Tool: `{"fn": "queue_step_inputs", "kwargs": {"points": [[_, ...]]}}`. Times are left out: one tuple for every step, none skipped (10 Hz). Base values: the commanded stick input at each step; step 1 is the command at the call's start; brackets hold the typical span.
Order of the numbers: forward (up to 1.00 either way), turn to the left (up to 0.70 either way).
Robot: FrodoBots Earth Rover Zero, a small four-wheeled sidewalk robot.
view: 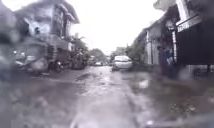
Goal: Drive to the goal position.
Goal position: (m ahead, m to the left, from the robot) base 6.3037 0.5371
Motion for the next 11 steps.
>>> {"fn": "queue_step_inputs", "kwargs": {"points": [[1.0,0.0],[1.0,0.0],[1.0,0.0],[1.0,0.0],[1.0,0.0],[1.0,0.0],[1.0,0.0],[1.0,0.0],[1.0,0.0],[1.0,0.0],[1.0,0.0]]}}
